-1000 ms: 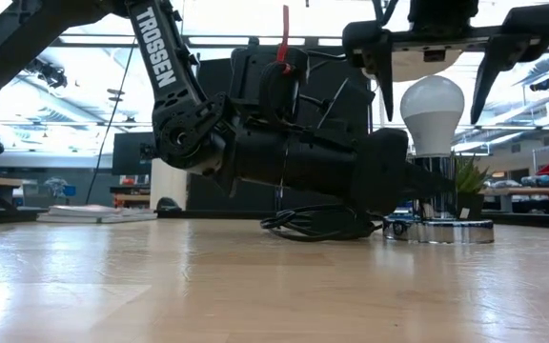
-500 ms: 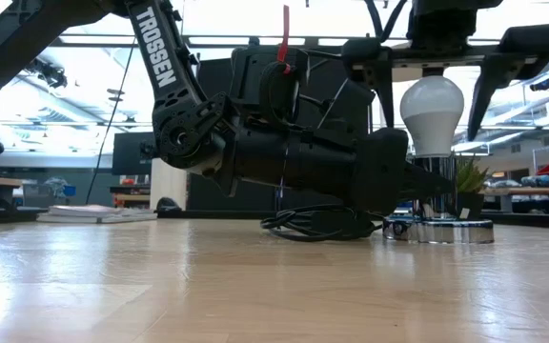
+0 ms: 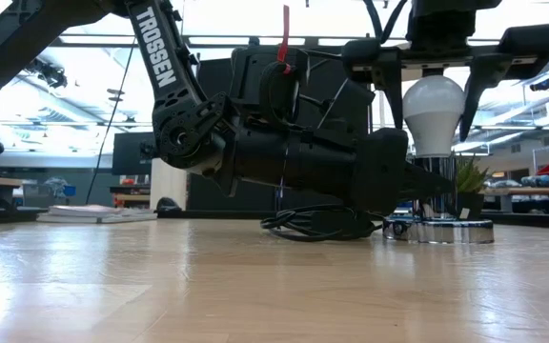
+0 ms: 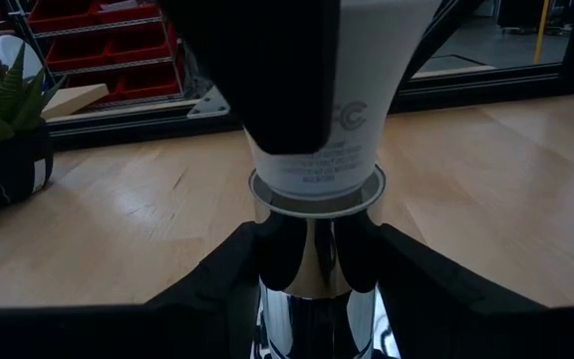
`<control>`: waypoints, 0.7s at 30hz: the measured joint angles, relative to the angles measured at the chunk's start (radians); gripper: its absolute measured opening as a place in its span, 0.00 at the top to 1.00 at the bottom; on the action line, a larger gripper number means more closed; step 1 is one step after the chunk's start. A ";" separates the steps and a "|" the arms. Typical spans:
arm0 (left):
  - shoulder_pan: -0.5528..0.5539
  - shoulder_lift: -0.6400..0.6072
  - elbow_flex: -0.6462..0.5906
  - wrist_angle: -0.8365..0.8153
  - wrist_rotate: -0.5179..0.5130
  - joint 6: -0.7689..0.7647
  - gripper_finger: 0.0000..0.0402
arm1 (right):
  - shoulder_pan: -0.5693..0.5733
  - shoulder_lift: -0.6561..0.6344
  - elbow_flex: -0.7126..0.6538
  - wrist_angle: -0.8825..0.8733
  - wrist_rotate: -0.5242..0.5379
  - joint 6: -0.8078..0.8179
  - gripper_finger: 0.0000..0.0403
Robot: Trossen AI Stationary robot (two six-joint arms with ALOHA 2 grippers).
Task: Screw lightbulb
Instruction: Insert the lightbulb into the lamp
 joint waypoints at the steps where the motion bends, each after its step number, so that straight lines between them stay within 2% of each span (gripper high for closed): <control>1: 0.000 0.000 0.000 0.000 -0.001 0.000 0.57 | 0.000 0.000 0.000 0.000 0.000 0.005 0.34; 5: 0.000 0.000 0.000 0.000 -0.001 -0.006 0.57 | 0.000 0.000 0.000 0.000 0.000 0.047 0.30; 13: 0.000 0.001 0.000 0.000 -0.004 -0.014 0.57 | 0.004 0.000 0.000 0.002 0.002 0.166 0.33; 21: -0.001 0.001 0.000 0.000 -0.017 -0.023 0.57 | 0.006 0.001 0.000 0.005 0.005 0.378 0.31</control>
